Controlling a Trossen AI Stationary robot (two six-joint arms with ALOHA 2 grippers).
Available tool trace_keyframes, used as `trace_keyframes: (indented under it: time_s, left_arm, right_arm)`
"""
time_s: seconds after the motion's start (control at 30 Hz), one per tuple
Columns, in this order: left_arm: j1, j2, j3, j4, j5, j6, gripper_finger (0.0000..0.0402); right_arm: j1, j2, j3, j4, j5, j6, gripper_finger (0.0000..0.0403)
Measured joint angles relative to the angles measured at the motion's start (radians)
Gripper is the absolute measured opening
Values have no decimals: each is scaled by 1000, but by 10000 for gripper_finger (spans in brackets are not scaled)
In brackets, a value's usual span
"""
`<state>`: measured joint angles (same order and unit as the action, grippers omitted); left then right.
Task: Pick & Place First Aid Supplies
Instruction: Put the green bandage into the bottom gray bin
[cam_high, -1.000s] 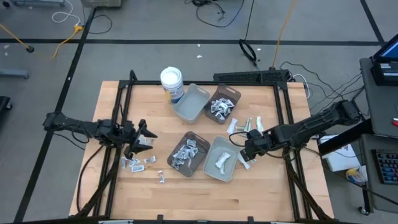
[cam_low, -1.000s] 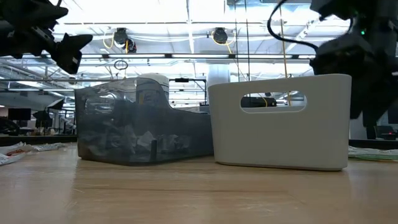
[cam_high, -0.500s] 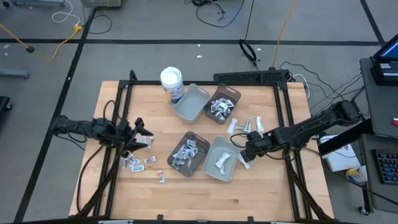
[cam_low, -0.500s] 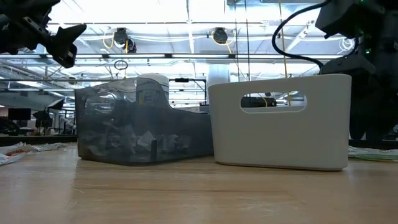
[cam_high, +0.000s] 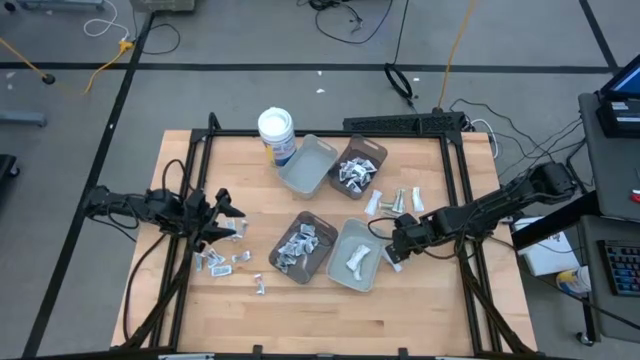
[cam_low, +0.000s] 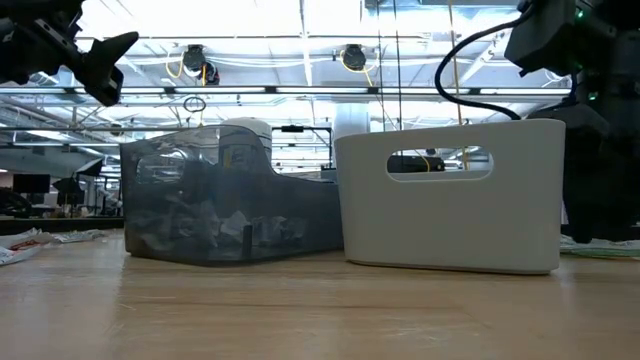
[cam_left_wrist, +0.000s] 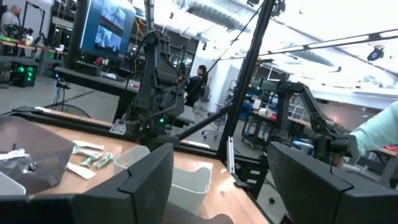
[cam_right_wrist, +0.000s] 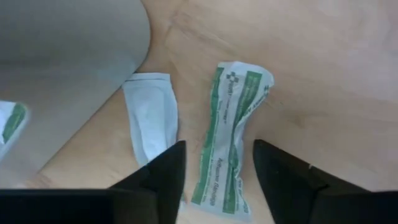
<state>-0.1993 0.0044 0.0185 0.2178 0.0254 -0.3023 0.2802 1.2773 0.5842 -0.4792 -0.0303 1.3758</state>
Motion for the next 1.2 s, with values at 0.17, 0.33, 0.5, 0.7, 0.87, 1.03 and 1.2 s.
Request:
trace_keyframes:
  time_s: [0.17,0.33,0.5,0.7,0.87,1.03,1.2]
  left_arm:
    - [0,2,0,-6,0,-20,267]
    - [0,2,0,-5,0,-21,267]
    - [0,2,0,-5,0,-20,267]
    - [0,2,0,-5,0,-20,267]
    - [0,2,0,-5,0,-20,267]
    - [0,2,0,-5,0,-20,267]
    - [0,2,0,-5,0,-20,267]
  right_arm:
    - [0,-2,-2,-15,-13,-18,86]
    - [0,-3,-2,-13,-24,-60,10]
    - [3,-64,-2,-95,-28,-103,3]
    - [3,-206,-2,-198,-52,-179,1]
    - [3,-297,19,-345,-59,-214,1]
    - [3,-328,85,-501,-49,-210,1]
    - [3,-334,134,-528,-52,-157,0]
